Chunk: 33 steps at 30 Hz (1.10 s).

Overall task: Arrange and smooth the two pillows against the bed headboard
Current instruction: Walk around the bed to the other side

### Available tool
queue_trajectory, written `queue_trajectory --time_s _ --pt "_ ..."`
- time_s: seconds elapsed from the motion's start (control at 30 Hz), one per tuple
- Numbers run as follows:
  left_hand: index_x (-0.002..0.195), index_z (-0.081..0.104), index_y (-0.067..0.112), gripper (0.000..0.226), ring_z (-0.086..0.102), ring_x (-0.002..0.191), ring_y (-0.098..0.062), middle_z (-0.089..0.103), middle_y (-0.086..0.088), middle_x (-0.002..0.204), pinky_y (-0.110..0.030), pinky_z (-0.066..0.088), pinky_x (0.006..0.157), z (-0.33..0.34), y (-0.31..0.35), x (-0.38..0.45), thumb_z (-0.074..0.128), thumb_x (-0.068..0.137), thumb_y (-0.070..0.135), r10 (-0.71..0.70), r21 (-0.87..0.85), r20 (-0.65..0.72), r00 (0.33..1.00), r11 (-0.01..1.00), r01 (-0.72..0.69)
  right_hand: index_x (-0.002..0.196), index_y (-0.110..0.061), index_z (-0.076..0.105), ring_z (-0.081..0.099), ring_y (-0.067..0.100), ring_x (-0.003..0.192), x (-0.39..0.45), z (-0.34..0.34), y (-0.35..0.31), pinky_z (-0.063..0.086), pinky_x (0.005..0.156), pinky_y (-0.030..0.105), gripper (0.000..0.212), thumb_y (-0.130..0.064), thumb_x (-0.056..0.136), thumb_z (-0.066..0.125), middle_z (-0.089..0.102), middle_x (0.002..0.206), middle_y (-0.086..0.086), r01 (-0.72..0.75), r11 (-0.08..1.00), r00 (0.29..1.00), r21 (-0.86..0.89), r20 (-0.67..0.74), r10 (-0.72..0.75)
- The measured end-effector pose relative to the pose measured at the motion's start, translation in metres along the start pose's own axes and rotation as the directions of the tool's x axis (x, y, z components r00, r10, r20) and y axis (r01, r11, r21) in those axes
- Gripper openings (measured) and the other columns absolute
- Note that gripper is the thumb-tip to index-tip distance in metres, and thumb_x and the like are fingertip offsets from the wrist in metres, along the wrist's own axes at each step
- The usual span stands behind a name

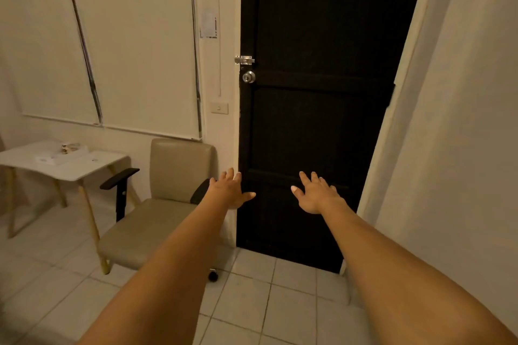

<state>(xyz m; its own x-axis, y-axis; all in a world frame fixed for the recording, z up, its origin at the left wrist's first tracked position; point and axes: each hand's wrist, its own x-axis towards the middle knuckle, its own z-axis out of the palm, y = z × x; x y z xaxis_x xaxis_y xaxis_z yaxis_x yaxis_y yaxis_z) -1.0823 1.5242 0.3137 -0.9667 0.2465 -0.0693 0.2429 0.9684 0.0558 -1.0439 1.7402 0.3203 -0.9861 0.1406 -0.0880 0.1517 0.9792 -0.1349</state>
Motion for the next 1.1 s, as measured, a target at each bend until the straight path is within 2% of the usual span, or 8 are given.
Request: queue_trajectory --time_s 0.3,0.53,0.77,0.93,1.1 --pt "0.156 0.003 0.012 0.083 -0.002 0.150 -0.031 -0.006 -0.012 0.163 -0.053 0.007 0.120 -0.014 -0.058 0.098 0.034 0.095 0.060 -0.123 0.036 -0.014 0.992 0.992 0.123 0.156 -0.022 0.001 0.002 0.031 0.150 0.134 -0.009 -0.057 0.009 0.120 0.050 0.064 -0.048 0.102 0.024 0.000 0.163 0.011 0.127 0.992 0.991 -0.012 0.041 -0.126" --pt "0.156 0.000 0.012 0.084 -0.003 0.150 -0.028 -0.009 -0.010 0.163 -0.050 0.007 0.120 -0.015 -0.121 0.161 0.033 0.096 0.060 -0.347 0.011 -0.007 0.938 0.938 0.347 0.156 -0.022 0.001 0.003 0.032 0.150 0.243 -0.004 -0.122 0.010 0.119 0.050 0.063 -0.047 0.102 0.024 0.000 0.163 0.010 0.313 0.949 0.950 -0.036 0.025 -0.313" --pt "0.156 0.004 0.012 0.082 -0.003 0.151 -0.027 -0.006 -0.010 0.163 -0.051 0.009 0.121 -0.025 -0.191 0.186 0.033 0.096 0.060 -0.566 -0.054 -0.032 0.824 0.824 0.564 0.156 -0.021 0.009 0.010 0.033 0.148 0.332 -0.009 -0.207 0.014 0.117 0.049 0.064 -0.051 0.101 0.023 0.009 0.162 0.010 0.539 0.838 0.842 -0.083 0.023 -0.539" --pt "0.156 0.001 0.012 0.084 -0.003 0.151 -0.027 -0.008 -0.009 0.163 -0.048 0.009 0.120 -0.012 -0.246 0.174 0.032 0.095 0.061 -0.718 -0.079 0.017 0.696 0.693 0.717 0.156 -0.022 0.005 0.002 0.030 0.150 0.365 0.006 -0.285 0.009 0.120 0.051 0.065 -0.051 0.101 0.024 0.001 0.164 0.007 0.671 0.737 0.741 -0.073 0.087 -0.666" --pt "0.156 0.003 0.011 0.082 -0.002 0.151 -0.027 -0.007 -0.010 0.163 -0.049 0.010 0.120 0.010 -0.307 0.135 0.034 0.096 0.058 -0.826 -0.092 0.070 0.559 0.553 0.828 0.156 -0.022 0.005 0.002 0.032 0.150 0.366 0.038 -0.370 0.009 0.119 0.054 0.064 -0.050 0.101 0.023 0.002 0.164 0.009 0.781 0.623 0.622 -0.046 0.149 -0.768"
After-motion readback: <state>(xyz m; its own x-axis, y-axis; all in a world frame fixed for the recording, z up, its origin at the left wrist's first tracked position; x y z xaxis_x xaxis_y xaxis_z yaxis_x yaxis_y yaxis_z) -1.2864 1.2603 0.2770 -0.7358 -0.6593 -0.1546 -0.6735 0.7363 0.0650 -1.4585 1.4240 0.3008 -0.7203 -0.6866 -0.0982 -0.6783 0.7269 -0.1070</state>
